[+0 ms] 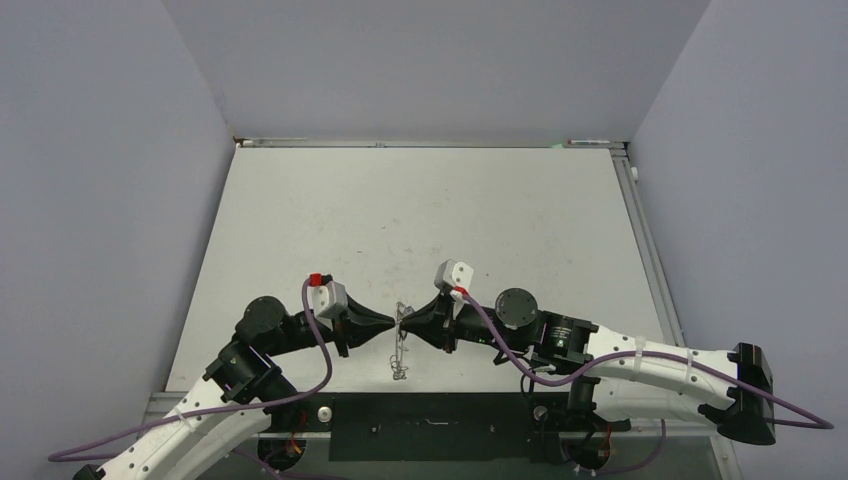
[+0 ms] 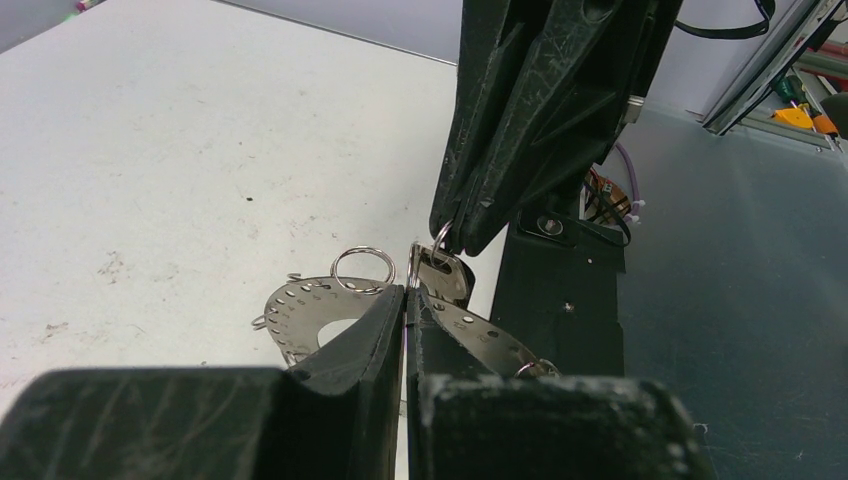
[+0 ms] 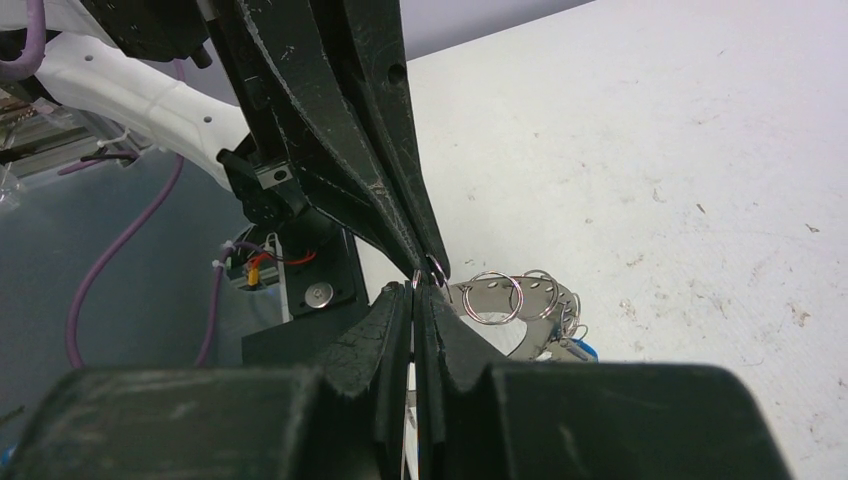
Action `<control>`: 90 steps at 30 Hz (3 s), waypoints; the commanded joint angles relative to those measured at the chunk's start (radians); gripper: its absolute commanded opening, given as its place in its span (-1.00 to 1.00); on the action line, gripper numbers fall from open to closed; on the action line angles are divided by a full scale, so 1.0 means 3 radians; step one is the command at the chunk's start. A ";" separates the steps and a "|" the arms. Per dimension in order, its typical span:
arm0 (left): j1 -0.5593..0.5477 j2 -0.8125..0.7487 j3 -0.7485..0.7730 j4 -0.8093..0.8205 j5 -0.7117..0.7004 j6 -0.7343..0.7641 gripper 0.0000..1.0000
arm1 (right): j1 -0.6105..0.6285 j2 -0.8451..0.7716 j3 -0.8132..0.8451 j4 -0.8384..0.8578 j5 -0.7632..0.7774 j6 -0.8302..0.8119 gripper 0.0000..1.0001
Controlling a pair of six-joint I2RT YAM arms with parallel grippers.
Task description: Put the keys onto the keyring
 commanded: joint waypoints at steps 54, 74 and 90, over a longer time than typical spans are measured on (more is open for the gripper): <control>0.0012 -0.0038 0.0141 0.0177 0.0044 -0.0014 -1.00 | 0.0031 0.0039 0.0166 0.0200 0.0098 0.0075 -0.90; 0.0011 -0.0040 0.0141 0.0177 0.0054 -0.0009 -1.00 | 0.0035 0.0083 0.0241 0.0019 0.0463 0.0145 -0.90; 0.0009 -0.0026 0.0141 0.0177 0.0035 -0.0009 -1.00 | 0.0036 0.0032 0.0256 -0.0067 0.0414 0.0234 -0.90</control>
